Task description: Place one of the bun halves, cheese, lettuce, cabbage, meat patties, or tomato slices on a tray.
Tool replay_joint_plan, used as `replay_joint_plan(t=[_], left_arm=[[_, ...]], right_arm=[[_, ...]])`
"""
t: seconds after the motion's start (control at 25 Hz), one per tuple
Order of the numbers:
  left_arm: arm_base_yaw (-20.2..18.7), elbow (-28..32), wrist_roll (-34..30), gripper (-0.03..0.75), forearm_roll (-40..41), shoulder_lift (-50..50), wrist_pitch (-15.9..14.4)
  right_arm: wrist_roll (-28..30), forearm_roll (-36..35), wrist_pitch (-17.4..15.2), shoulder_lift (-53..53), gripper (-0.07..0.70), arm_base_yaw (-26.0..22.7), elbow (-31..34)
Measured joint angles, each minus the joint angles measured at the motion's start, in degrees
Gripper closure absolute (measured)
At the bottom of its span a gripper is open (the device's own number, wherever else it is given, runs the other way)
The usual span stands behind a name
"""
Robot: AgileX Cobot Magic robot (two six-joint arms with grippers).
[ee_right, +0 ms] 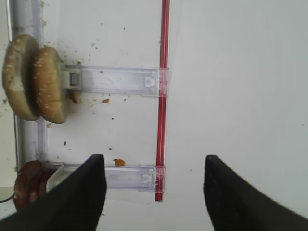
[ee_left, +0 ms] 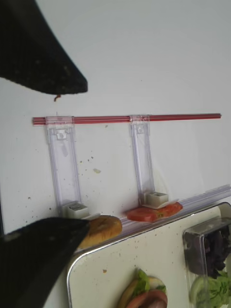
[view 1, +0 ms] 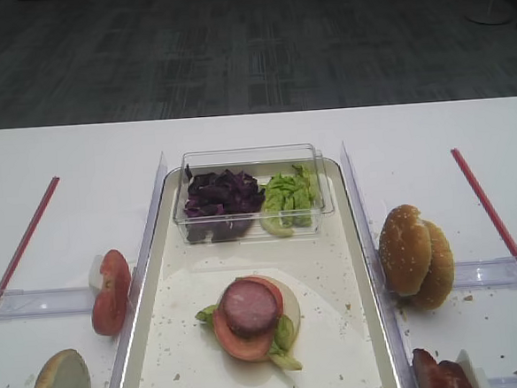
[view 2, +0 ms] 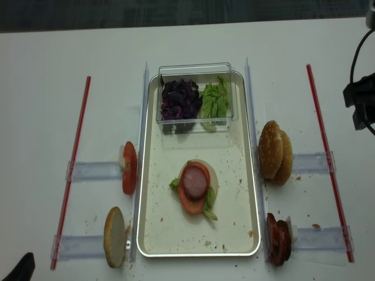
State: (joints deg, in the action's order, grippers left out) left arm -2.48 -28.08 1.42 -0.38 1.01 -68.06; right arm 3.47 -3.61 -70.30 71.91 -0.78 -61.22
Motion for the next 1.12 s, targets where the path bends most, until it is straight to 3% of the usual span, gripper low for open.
replay_joint_plan(t=[0.68,0.92,1.12], left_arm=[[0.0,0.0,0.0,0.224,0.0,0.0,0.0],[0.0,0.0,0.0,0.224,0.0,0.0,0.0],[0.0,0.0,0.0,0.224,0.0,0.0,0.0]], right_arm=[[0.5,-0.6,-2.1,-28.7,0.161,0.0,0.2],[0.4,-0.5,-1.8,-38.6,0.161,0.0,11.1],[-0.6,-0.6,1.5,-48.0,0.162,0.0,21.3]])
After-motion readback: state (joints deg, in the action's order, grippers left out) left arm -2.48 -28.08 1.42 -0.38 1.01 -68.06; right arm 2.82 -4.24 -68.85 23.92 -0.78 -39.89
